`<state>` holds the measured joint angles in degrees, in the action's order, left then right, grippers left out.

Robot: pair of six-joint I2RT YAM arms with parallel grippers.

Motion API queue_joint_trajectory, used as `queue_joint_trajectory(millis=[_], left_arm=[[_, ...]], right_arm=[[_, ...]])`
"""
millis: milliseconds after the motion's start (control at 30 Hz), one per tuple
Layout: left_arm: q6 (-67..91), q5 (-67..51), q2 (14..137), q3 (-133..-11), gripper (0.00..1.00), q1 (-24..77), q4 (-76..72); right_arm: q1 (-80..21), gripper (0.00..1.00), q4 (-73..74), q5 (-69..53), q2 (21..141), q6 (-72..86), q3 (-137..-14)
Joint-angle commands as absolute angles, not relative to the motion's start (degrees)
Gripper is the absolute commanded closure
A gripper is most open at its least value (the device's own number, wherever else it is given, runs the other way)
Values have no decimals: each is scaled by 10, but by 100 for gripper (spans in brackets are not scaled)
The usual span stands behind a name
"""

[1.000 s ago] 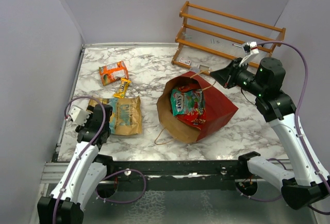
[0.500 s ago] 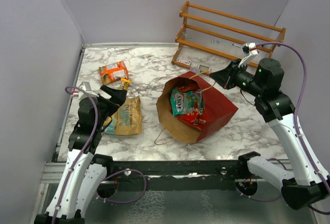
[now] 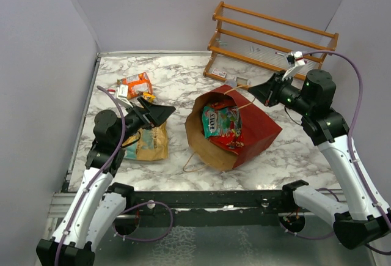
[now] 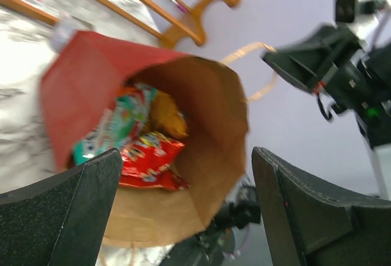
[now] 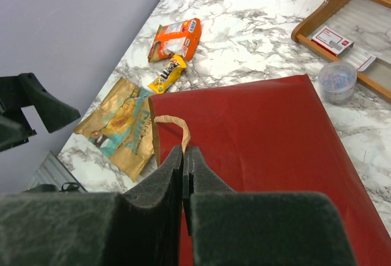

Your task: Take the snacks out of the paper bag

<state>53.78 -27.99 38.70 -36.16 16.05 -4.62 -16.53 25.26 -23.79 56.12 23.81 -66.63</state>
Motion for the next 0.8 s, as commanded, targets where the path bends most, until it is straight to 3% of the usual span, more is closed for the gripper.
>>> queue_joint_trajectory(millis=[0, 300, 567, 767], left_arm=[[531, -234, 416, -377, 12, 278, -95], [448, 28, 585, -417, 17, 562, -43], [331, 224, 763, -493, 19, 588, 63], [280, 276, 839, -524, 17, 586, 34]], right_arm=[[-166, 98, 230, -246, 554, 245, -668], [-166, 98, 245, -239, 549, 241, -674], [-166, 98, 250, -241, 544, 239, -675], [-166, 98, 246, -244, 541, 242, -670]])
